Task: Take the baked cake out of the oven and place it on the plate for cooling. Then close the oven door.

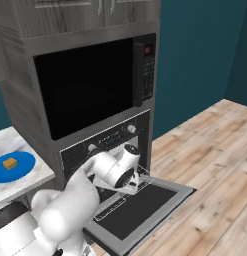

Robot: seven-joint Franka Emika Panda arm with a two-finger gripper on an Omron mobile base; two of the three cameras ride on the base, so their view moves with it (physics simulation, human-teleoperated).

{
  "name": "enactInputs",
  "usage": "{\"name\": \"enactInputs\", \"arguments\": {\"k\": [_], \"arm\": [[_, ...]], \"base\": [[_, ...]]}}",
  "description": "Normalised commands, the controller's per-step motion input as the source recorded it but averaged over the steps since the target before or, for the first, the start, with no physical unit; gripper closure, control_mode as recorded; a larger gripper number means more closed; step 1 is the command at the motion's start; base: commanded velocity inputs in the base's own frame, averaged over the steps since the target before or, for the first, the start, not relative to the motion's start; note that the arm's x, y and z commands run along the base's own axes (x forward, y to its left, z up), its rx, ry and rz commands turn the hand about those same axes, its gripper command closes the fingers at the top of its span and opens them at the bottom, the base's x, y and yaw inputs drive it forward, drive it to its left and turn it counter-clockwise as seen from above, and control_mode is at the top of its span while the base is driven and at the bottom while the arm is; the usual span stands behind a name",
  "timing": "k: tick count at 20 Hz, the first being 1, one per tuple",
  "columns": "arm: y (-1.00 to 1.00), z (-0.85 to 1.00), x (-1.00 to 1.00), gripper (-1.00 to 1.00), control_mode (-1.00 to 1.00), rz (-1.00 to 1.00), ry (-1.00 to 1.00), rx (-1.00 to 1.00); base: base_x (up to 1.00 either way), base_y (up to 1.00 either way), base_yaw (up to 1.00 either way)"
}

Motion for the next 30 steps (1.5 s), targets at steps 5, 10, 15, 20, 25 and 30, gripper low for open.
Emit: {"name": "enactInputs", "arguments": {"k": [5,10,15,20,25,30], "arm": [[-0.04,-0.81,0.68,-1.0,-1.0,0.0,0.0,0.0],[-0.02,-0.7,0.72,-1.0,-1.0,0.0,0.03,0.0],[-0.15,-0.62,0.73,-1.0,-1.0,0.0,0.11,0.0],[-0.35,-0.51,0.73,-1.0,-1.0,0.0,0.22,0.1],[-0.56,-0.33,0.6,-1.0,-1.0,0.0,0.24,0.23],[-0.59,-0.32,0.51,-1.0,-1.0,0.0,0.12,0.23]], "base": [[0.0,0.0,0.0],[0.0,0.0,0.0],[0.0,0.0,0.0],[0.0,0.0,0.0],[0.0,0.0,0.0],[0.0,0.0,0.0]]}}
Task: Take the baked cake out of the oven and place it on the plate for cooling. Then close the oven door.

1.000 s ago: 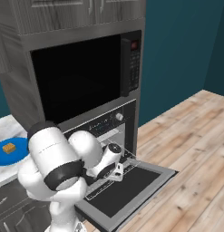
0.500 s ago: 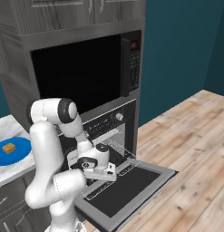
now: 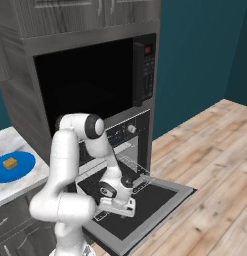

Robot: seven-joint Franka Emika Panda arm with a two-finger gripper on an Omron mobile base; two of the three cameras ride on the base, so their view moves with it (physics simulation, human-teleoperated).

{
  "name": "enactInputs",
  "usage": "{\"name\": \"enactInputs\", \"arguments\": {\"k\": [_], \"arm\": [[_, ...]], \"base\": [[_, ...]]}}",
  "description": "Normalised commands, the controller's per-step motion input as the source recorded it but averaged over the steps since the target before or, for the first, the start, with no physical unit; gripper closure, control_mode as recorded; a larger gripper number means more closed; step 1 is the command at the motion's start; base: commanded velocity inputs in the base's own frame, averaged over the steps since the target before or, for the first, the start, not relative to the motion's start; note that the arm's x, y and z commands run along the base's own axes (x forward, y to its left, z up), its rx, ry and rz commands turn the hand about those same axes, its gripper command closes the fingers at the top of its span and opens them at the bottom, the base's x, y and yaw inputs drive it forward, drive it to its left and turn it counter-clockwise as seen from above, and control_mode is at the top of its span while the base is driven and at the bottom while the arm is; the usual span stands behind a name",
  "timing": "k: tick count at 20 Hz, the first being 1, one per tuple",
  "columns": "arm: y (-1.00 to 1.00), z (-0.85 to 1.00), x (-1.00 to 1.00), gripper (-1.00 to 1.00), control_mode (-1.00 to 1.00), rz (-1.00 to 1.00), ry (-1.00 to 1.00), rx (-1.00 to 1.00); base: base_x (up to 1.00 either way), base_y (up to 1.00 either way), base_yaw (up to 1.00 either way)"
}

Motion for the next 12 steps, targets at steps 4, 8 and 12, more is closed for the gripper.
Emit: {"name": "enactInputs", "arguments": {"k": [4,8,12], "arm": [[-0.41,-0.16,0.57,-1.0,-1.0,0.0,0.1,0.23],[-0.07,-0.08,0.66,-1.0,-1.0,0.0,0.09,0.21],[0.0,-0.08,0.67,-1.0,-1.0,0.0,0.07,0.16]], "base": [[0.0,0.0,0.0],[0.0,0.0,0.0],[0.0,0.0,0.0]]}}
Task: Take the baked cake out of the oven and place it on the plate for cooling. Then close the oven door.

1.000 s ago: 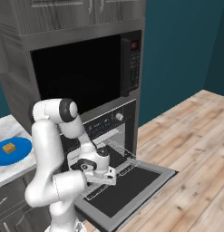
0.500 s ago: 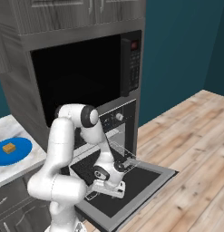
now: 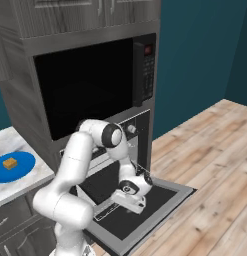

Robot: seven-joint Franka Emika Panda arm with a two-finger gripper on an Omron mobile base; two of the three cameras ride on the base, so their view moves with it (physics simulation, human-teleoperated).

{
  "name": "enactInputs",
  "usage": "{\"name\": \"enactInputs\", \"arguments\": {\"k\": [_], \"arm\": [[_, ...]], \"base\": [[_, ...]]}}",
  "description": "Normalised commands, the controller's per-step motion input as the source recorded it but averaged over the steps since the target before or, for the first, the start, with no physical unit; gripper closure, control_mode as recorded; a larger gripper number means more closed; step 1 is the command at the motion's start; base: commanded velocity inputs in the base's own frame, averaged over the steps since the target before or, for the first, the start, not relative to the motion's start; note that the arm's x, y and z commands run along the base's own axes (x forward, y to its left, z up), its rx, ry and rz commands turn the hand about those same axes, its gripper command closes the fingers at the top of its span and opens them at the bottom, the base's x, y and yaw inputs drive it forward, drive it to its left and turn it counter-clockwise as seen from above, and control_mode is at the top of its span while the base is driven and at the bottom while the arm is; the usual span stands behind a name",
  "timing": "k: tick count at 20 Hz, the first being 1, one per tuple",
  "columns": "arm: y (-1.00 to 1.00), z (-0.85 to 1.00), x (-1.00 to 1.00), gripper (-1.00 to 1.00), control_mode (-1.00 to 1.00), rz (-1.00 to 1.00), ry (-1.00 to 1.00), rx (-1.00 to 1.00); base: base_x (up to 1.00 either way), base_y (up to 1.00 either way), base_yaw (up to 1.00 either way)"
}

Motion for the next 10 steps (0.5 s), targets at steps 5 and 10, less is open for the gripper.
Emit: {"name": "enactInputs", "arguments": {"k": [5,10], "arm": [[0.0,-0.23,0.64,-1.0,-1.0,0.0,0.1,0.13],[0.0,-0.45,0.54,-1.0,-1.0,0.0,0.14,0.11]], "base": [[0.0,0.0,0.0],[0.0,0.0,0.0]]}}
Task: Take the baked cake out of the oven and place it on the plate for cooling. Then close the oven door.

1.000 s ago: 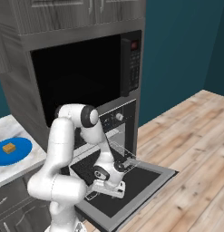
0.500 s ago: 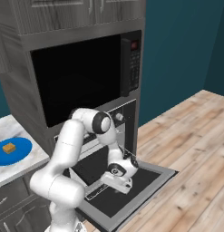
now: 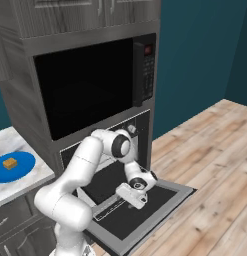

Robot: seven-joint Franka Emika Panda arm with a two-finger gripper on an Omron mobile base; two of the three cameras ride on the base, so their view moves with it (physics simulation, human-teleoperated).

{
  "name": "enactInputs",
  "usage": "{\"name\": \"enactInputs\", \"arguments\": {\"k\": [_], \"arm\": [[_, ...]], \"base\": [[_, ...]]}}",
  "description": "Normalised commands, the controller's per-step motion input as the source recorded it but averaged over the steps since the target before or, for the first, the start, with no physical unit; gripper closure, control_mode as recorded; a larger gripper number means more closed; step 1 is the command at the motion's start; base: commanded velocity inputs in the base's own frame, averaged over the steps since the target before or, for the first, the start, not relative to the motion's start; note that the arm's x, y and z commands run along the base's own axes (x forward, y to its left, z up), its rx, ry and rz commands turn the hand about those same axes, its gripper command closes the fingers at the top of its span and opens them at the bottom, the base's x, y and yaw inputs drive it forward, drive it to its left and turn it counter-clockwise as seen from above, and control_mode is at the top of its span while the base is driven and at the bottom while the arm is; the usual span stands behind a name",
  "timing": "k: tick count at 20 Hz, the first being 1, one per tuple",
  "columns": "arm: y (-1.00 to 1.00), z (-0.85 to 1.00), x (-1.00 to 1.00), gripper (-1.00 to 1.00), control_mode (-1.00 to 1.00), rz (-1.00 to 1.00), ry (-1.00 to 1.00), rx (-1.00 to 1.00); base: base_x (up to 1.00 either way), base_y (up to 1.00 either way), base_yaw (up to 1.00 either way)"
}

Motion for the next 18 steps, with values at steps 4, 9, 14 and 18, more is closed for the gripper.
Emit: {"name": "enactInputs", "arguments": {"k": [4,9,14,18], "arm": [[0.01,-0.45,0.48,-1.0,-1.0,0.0,0.14,0.1],[0.05,-0.42,0.5,-1.0,-1.0,0.0,0.12,0.09],[0.14,-0.5,0.42,-1.0,-1.0,0.0,0.12,0.07],[0.28,-0.48,0.25,-1.0,-1.0,0.0,0.11,0.06]], "base": [[0.0,0.0,0.0],[0.0,0.0,0.0],[0.0,0.0,0.0],[0.0,0.0,0.0]]}}
